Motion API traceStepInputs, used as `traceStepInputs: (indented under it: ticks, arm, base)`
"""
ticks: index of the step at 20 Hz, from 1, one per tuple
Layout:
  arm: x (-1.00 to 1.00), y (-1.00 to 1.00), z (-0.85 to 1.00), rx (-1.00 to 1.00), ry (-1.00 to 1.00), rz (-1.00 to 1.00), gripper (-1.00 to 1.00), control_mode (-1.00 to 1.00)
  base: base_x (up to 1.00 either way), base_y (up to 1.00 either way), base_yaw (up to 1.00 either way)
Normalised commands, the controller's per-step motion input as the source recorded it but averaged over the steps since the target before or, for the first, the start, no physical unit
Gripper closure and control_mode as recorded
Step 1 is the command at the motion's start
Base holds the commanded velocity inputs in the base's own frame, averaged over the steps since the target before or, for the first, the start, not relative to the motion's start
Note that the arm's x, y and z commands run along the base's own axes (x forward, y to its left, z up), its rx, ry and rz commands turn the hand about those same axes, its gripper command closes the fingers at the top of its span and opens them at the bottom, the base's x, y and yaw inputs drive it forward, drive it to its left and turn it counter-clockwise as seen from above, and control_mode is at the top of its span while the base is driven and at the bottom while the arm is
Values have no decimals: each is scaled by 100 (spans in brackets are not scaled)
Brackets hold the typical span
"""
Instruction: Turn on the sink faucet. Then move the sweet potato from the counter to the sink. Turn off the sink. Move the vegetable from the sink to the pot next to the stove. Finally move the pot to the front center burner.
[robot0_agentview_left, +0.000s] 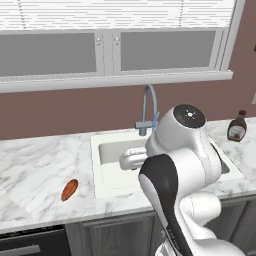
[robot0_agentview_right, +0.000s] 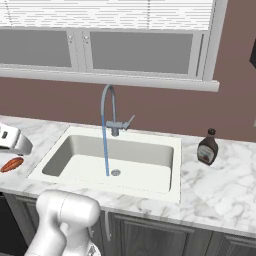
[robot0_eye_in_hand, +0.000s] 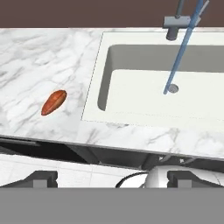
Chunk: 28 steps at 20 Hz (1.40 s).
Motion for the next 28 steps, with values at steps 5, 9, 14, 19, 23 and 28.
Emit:
traceStepInputs:
  ticks: [5,9,14,19,23,28]
  arm:
    - [2,59,-17,0,16,4,-100,-100]
    - [35,67,-36,0,16,0,-100,-100]
    - [49,63,-61,-1,4,-2,-100,-100]
    - [54,43,-64,0,0,-3,-100,-100]
    - [57,45,-39,0,3,-4,-100,-100]
    - [43,46,-38,0,9,-4,-100,-100]
  base:
    - [0,0,0]
    - [0,0,0]
    - [0,0,0]
    - [0,0,0]
    - [0,0,0]
    - [0,0,0]
